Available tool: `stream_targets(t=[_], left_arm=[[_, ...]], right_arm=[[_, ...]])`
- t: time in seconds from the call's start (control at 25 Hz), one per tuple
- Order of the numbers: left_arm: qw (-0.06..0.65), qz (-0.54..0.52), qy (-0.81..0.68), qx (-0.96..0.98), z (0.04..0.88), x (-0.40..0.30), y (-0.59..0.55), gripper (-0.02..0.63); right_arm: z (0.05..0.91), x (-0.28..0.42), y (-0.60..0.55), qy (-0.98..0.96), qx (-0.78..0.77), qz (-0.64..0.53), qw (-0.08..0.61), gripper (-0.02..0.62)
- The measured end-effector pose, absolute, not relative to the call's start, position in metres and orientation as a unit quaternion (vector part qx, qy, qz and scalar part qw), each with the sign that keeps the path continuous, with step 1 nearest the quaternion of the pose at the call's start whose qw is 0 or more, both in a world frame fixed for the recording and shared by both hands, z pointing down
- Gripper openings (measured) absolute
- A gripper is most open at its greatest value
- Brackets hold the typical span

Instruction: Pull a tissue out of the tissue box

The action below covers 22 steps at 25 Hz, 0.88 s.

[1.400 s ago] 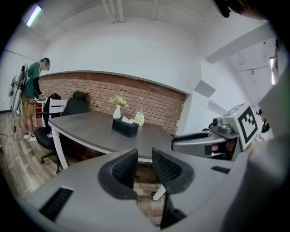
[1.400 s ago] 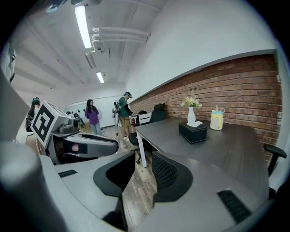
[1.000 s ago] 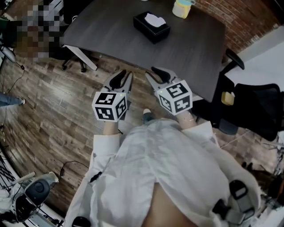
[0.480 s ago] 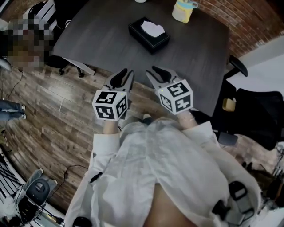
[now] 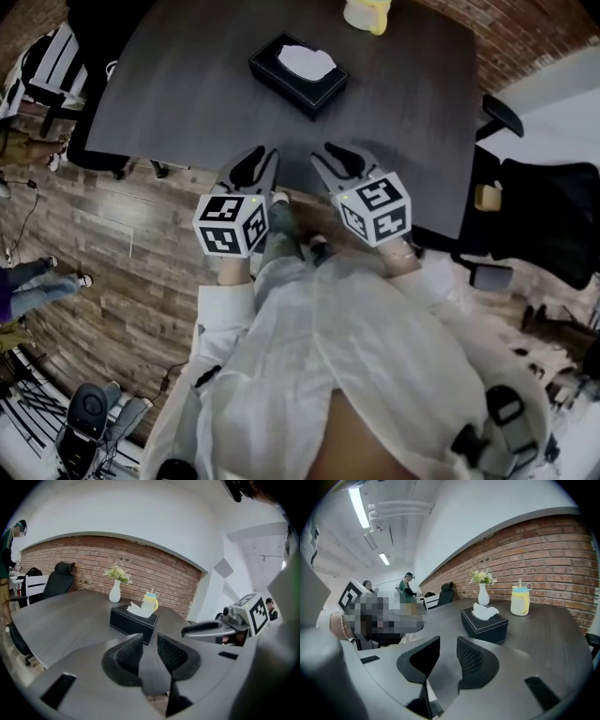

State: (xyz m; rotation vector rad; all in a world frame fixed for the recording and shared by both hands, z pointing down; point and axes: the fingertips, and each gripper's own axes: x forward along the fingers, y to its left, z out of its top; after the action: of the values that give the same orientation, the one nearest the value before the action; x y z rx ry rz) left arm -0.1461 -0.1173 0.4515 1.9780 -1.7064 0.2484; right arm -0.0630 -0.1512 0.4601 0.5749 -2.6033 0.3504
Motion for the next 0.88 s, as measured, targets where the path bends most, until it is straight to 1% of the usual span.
stream_targets(t=[0.24, 0.44, 0.72, 0.88], left_arm=[[0.248, 0.100, -0.589, 0.763, 0.448, -0.187, -0.170, 0.080], [0.228, 0.102, -0.559, 0.790, 0.434, -0.219, -0.219, 0.080], [0.206, 0.117, -0.517, 0.822, 0.423, -0.244, -0.265, 0.080], [0.205, 0.128, -0.486, 0.840, 0.428, -0.247, -0.275, 0.080]], right_arm=[[0.456, -0.104, -0.197, -0.933, 0.252, 0.123, 0.223, 0.095], [0.440, -0.142, -0.236, -0.928, 0.287, 0.115, 0.207, 0.095], [0.430, -0.163, -0.283, -0.912, 0.346, 0.117, 0.187, 0.095], [0.428, -0.168, -0.292, -0.900, 0.377, 0.121, 0.182, 0.095]])
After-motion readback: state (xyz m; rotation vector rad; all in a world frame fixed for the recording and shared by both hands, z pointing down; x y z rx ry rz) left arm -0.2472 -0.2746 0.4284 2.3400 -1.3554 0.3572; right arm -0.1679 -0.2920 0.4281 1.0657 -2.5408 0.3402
